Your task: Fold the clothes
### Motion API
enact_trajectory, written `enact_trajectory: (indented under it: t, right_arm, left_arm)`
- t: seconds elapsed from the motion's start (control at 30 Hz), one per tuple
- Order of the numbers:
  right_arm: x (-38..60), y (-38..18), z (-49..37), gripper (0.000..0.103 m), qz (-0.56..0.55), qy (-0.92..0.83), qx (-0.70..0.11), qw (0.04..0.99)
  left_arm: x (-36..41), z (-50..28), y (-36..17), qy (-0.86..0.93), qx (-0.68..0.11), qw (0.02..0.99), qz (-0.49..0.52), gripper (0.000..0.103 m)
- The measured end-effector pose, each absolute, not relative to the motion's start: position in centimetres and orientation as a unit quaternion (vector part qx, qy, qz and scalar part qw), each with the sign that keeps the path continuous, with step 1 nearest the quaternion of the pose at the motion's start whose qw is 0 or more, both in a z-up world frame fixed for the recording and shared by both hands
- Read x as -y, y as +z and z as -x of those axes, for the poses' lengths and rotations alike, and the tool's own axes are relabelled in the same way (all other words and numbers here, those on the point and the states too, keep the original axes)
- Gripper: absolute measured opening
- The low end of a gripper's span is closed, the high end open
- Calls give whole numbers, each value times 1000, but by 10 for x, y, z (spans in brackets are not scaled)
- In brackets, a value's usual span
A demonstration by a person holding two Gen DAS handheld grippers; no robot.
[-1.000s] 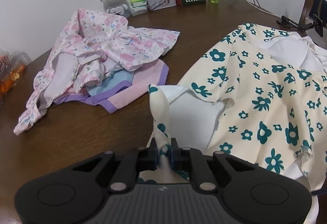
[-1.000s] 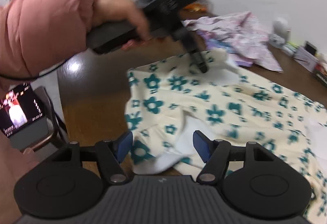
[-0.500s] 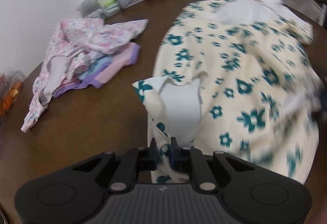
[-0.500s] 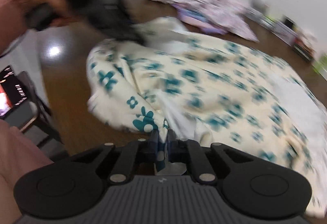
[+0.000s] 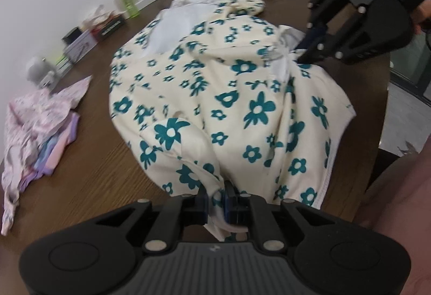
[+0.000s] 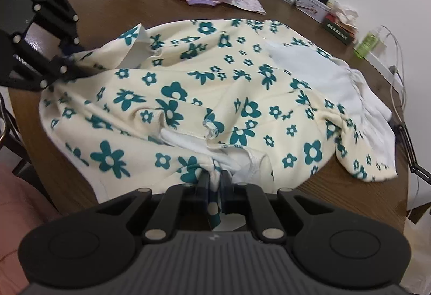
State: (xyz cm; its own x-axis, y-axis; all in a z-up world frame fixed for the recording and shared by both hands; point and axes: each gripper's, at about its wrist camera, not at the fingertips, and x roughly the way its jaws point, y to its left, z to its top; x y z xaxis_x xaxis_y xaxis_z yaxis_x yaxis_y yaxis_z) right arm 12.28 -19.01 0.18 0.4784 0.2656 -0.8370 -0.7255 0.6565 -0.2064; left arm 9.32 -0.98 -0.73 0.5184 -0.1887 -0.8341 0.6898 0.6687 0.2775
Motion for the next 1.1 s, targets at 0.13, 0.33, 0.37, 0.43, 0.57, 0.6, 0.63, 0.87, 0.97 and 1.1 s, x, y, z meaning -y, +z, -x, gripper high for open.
enact_trajectory:
  t: [0.13,0.33,0.37,0.43,0.57,0.6,0.63,0.87,0.97,1.1]
  right_arm:
    - [199,1,-122,9,272,303,-410,816]
    - [215,13,-101,44,227,303,-410,830]
    - [218,16,-95,51,223,303,-409,832]
    - [222,21,-83,57,222,303,-405,834]
    - [219,29,-61,59,204,325,-406,829]
    - [217,29,-56,60,205,330,-405,828]
    - [214,28,-51,61,208,333,-405,826]
    - [185,11,-28,67,211,347,-418,813]
    - [177,5,-26,68,210,336,-417,818]
    - [172,-2,-24,68,221,326,-418,819]
  left_arm:
    - [15,-96,-6,-272,-414,816,-298,13]
    - [-7,-88,11,-269,-377,837,-292,68]
    - [-11,-84,14,-270,-371,839,-294,71]
    - [-20,-77,20,-272,-357,842,-298,73]
    - [-28,-57,21,-307,-349,826,-319,73]
    - [-27,-52,18,-317,-348,818,-330,73]
    - [-26,-46,15,-327,-347,811,-340,73]
    - [-7,-25,-6,-365,-330,783,-379,72]
    - [-1,-29,-13,-362,-329,784,-382,67]
    - [0,-35,-13,-362,-327,788,-377,67]
